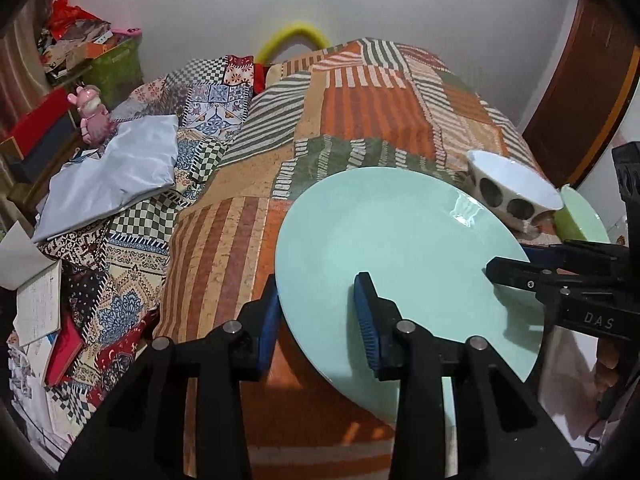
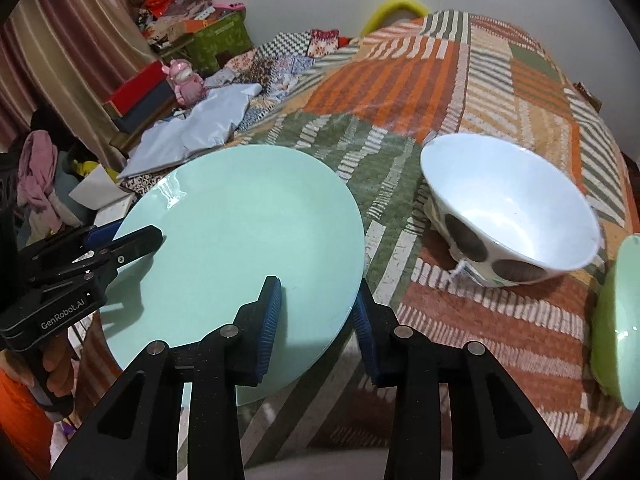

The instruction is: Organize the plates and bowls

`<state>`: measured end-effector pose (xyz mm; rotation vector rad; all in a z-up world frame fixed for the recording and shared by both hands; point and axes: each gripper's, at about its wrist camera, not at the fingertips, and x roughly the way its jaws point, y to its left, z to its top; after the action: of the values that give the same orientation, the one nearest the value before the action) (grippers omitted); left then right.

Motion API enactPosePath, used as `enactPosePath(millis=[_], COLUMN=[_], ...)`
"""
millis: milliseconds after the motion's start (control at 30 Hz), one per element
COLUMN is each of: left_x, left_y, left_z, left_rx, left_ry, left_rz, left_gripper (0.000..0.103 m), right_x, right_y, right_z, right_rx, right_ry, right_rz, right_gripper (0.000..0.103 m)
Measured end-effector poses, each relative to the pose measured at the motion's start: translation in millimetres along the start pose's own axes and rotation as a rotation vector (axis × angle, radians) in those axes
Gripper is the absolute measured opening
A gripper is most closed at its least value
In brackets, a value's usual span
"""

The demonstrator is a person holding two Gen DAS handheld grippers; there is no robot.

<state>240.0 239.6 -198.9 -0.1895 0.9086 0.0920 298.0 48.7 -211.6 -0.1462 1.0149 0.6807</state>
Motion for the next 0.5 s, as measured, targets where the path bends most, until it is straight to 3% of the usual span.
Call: enactPosePath(millis=[500], left_x=[-69.6], left_y=[-41.1], left_z=[-11.2], left_rx=[0.033], left_ry=[-0.096], left_rz=[0.005], left_gripper=[0.036], right_x=[-64.7], right_y=[0.2], right_z=[-21.6], right_rx=[0.018], right_ry=[-0.110], right_rz=[0.016], right_gripper=[0.033])
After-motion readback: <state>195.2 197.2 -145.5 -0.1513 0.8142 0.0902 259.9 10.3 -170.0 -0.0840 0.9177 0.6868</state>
